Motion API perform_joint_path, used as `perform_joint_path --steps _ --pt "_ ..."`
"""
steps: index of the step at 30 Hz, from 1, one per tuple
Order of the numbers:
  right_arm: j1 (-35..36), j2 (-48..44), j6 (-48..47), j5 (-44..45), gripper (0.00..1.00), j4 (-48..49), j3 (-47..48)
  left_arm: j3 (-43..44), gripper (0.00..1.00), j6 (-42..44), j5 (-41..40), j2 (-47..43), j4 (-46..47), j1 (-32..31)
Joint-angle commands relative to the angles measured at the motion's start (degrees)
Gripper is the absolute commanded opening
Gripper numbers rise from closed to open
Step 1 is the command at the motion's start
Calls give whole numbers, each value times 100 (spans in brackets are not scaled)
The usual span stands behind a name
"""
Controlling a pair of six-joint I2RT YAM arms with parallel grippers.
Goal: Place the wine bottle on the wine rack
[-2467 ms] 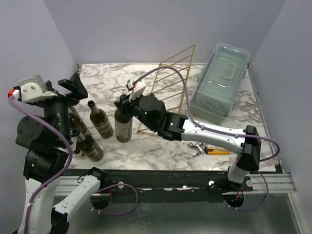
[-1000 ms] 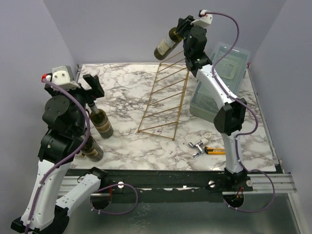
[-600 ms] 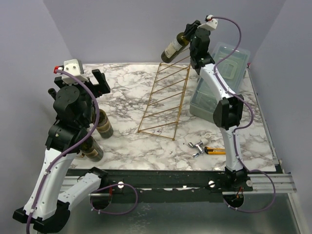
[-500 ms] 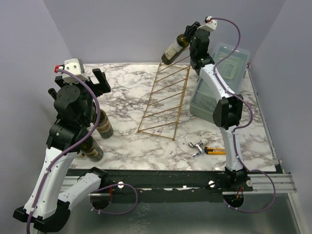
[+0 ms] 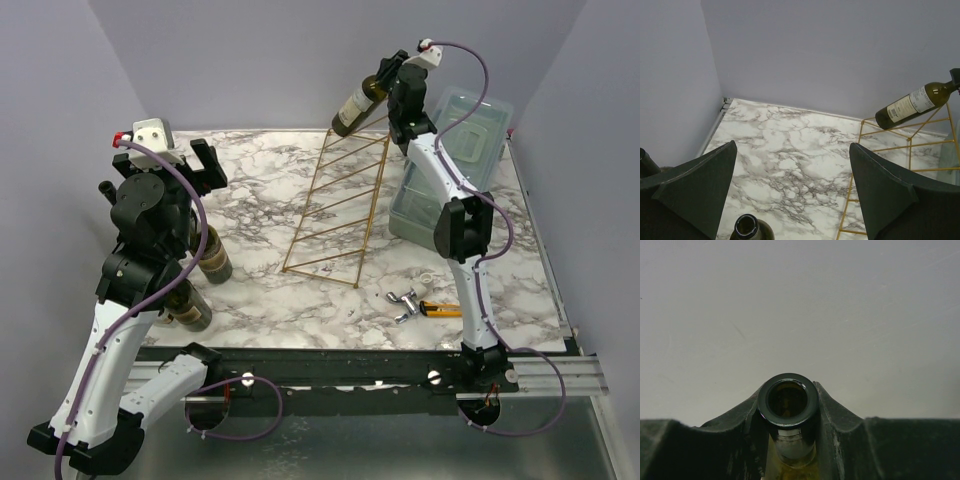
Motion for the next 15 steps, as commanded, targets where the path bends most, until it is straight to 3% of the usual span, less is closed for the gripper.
perform_joint_path --steps 1,15 --pt "-37 -3 213 -38 1 853 240 -68 95 76 -130 -17 135 -30" --pt "-9 418 418 -319 1 1187 214 -104 95 33 -95 10 135 -36"
